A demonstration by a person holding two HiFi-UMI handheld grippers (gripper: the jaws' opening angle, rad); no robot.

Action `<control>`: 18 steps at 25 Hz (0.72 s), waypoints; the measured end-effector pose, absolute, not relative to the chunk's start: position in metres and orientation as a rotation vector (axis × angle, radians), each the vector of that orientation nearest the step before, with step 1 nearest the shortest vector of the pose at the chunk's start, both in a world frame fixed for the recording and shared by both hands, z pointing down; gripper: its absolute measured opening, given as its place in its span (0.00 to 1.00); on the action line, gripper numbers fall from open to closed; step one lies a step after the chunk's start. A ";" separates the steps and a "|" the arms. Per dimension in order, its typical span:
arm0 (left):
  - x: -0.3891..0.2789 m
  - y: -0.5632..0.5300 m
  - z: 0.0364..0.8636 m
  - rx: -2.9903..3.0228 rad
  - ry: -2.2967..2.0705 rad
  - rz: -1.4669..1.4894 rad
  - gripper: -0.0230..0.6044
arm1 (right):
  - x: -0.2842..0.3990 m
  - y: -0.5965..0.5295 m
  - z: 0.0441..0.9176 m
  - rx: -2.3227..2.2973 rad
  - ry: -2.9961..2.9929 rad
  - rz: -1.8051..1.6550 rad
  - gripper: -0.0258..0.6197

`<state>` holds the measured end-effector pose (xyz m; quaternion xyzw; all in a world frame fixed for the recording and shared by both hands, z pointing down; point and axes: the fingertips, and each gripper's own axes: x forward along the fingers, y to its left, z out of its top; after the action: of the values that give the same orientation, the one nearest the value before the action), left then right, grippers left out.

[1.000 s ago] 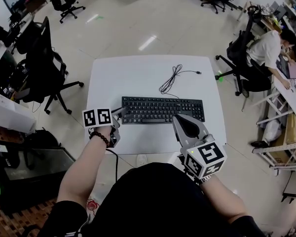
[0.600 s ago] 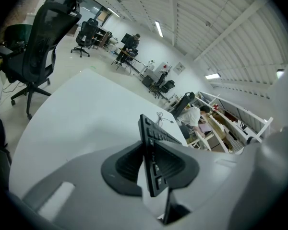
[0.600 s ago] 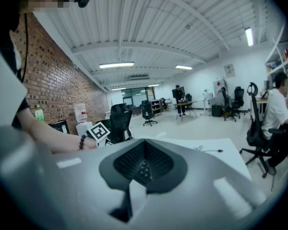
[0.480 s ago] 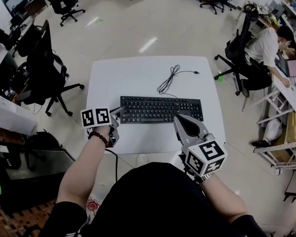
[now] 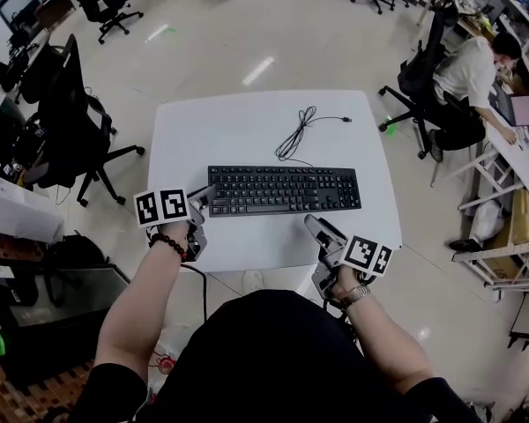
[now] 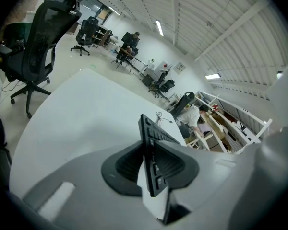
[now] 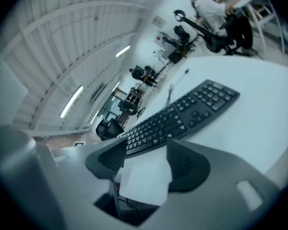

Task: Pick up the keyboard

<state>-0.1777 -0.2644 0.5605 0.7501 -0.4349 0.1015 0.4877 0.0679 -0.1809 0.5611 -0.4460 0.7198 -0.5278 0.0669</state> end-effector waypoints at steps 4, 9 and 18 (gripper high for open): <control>-0.178 -0.265 0.558 1.824 -1.052 0.250 0.16 | 0.071 -0.187 0.610 -1.253 1.874 -1.764 0.47; -0.174 -0.265 0.557 1.817 -1.040 0.256 0.16 | 0.075 -0.213 0.635 -1.182 1.700 -1.756 0.50; -0.169 -0.260 0.558 1.813 -1.025 0.271 0.16 | 0.089 -0.246 0.648 -1.144 1.569 -1.662 0.30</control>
<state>-0.1691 -0.2597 0.5579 0.7489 -0.4232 0.1118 0.4975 0.0893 -0.2457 0.6477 -0.4284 0.5876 -0.6228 0.2887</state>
